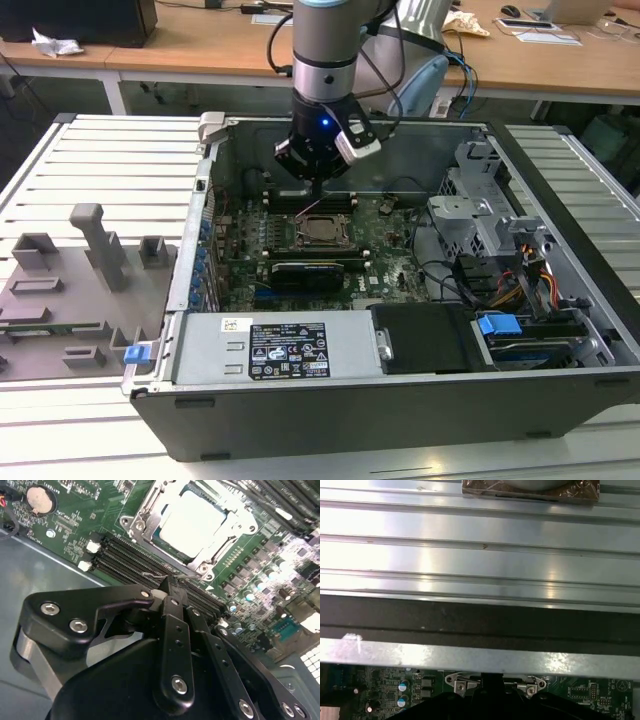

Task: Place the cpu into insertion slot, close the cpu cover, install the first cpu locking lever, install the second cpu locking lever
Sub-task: 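Install the first cpu locking lever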

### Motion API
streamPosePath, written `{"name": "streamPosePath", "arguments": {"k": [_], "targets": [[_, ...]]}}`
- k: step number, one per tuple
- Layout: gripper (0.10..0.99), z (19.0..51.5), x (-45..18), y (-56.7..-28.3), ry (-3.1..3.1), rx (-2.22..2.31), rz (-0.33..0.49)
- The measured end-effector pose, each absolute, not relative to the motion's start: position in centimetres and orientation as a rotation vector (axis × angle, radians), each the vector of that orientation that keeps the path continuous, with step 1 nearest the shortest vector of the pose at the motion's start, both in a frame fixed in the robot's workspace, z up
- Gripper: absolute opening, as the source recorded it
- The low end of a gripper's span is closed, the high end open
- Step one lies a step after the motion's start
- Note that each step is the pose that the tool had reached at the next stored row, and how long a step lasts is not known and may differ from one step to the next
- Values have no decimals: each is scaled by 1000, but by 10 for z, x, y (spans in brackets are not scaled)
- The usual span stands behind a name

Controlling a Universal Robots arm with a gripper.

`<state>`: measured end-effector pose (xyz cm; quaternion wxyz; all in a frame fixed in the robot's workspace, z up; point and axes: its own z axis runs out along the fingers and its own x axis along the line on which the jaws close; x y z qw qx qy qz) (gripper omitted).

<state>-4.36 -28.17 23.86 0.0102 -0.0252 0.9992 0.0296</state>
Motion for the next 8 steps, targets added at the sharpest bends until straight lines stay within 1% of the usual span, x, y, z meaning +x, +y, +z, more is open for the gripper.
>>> {"name": "streamPosePath", "arguments": {"k": [8], "targets": [[106,235,-40,-282,3118,-78,105]]}}
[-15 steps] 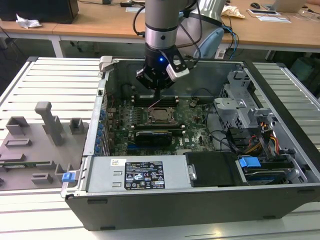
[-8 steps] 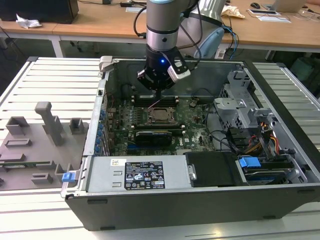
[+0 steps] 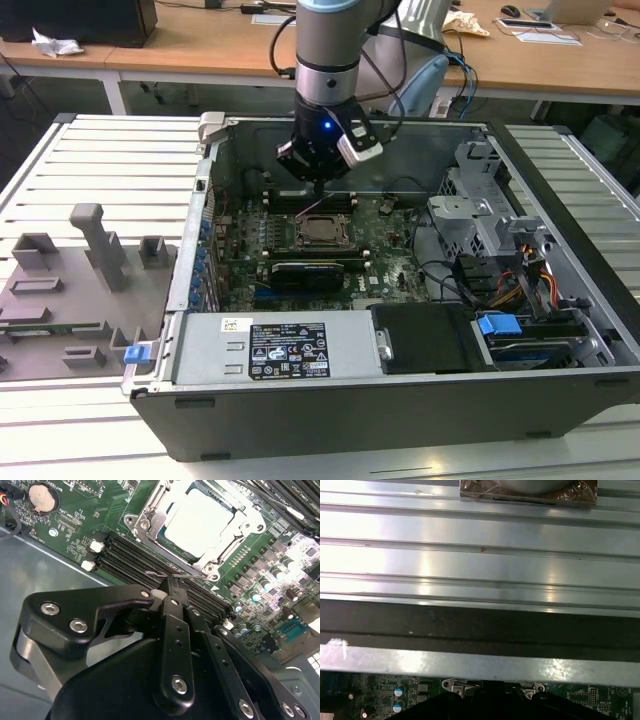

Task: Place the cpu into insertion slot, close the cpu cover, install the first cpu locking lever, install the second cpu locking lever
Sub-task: 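Install the first cpu locking lever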

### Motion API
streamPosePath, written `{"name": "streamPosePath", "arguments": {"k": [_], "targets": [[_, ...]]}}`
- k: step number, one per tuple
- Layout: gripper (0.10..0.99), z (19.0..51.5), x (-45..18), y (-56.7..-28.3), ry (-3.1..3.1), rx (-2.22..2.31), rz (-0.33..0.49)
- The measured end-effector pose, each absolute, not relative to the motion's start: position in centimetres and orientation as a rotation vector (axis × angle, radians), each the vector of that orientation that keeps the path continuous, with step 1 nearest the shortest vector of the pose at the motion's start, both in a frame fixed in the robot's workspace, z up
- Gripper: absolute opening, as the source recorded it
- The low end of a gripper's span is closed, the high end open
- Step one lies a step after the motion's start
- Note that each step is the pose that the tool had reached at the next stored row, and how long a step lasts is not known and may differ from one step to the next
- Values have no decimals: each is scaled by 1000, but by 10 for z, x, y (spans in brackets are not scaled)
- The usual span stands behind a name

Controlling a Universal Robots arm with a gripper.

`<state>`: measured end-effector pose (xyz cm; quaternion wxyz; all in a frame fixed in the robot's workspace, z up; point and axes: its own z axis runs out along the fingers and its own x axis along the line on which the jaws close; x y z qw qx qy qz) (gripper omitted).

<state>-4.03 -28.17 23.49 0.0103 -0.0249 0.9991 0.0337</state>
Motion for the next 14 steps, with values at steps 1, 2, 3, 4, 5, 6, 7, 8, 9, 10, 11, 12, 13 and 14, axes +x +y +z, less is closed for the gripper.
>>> {"name": "streamPosePath", "arguments": {"k": [1,2,3,4,5,6,7,8,9,10,11,12,13,14], "targets": [[106,233,-38,-282,3118,-78,105],[106,232,-37,-282,3118,-78,105],[106,231,-34,-282,3118,-78,105],[106,229,-32,-282,3118,-78,105],[106,228,-30,-282,3118,-78,105],[106,227,-29,-282,3118,-78,105],[106,227,-28,-282,3118,-78,105],[106,226,-28,-282,3118,-78,105],[106,225,-27,-282,3118,-78,105],[106,224,-26,-282,3118,-78,105],[106,223,-26,-282,3118,-78,105],[106,222,-24,-282,3118,-78,105],[106,220,-22,-282,3118,-78,105],[106,219,-21,-282,3118,-78,105]]}}
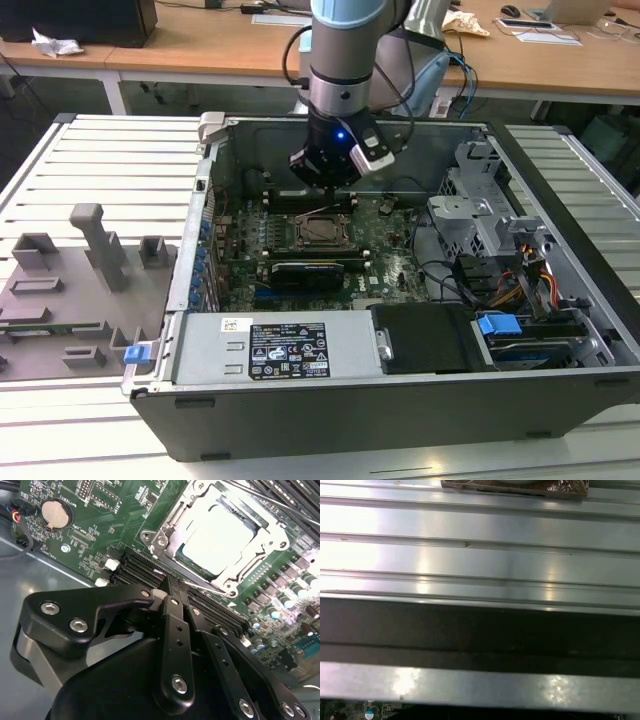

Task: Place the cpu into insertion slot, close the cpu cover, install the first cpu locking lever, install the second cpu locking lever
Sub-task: 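Install the first cpu locking lever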

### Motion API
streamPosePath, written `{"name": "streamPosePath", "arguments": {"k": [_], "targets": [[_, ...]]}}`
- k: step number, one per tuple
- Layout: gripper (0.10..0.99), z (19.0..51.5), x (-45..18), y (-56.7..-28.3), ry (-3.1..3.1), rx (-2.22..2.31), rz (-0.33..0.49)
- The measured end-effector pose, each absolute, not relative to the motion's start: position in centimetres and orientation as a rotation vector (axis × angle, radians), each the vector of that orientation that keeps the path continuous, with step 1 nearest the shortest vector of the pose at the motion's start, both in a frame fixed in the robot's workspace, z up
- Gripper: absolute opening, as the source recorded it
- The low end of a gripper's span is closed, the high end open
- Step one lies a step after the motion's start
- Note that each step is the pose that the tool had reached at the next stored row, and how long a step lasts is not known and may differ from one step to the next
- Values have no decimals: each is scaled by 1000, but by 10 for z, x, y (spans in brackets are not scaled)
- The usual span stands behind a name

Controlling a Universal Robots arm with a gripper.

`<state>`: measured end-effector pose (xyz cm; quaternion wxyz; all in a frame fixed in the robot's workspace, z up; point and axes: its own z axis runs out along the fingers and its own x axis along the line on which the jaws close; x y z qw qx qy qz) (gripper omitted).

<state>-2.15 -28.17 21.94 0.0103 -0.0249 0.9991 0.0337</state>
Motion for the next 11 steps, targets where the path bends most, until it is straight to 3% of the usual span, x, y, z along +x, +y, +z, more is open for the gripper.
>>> {"name": "streamPosePath", "arguments": {"k": [11], "targets": [[106,210,-18,-282,3118,-78,105]]}}
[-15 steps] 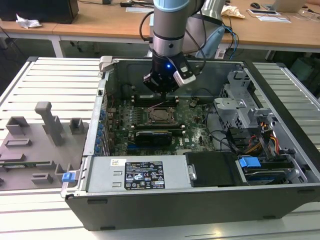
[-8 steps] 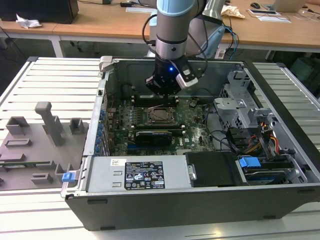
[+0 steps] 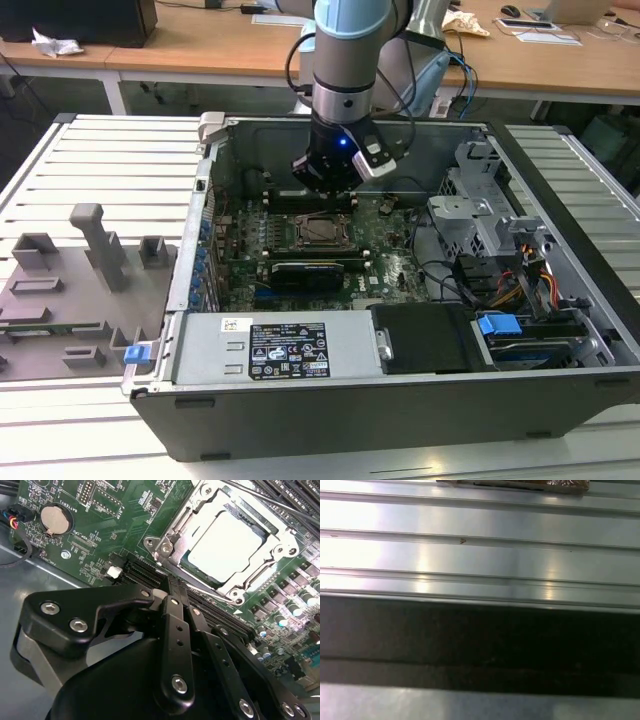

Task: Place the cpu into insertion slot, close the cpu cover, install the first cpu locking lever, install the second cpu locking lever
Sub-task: 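Install the first cpu locking lever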

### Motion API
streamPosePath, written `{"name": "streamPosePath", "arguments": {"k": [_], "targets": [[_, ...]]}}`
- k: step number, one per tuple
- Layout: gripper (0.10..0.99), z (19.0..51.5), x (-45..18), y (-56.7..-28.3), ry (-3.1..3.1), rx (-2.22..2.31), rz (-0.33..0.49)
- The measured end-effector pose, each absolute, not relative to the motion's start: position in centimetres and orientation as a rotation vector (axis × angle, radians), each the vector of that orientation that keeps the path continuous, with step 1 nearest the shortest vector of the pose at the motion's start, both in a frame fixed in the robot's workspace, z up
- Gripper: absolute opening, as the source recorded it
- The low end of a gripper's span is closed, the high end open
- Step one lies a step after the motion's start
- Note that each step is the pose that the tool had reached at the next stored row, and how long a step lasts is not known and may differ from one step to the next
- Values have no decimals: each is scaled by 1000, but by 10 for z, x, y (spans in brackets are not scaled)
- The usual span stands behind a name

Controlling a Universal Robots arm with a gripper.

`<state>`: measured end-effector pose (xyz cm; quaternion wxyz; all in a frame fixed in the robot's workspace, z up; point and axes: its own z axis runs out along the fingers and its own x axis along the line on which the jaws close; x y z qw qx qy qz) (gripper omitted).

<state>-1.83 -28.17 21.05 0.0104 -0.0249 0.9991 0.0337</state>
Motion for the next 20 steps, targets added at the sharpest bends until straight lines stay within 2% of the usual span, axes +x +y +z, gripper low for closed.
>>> {"name": "streamPosePath", "arguments": {"k": [20], "targets": [[106,201,-17,-282,3119,-78,93]]}}
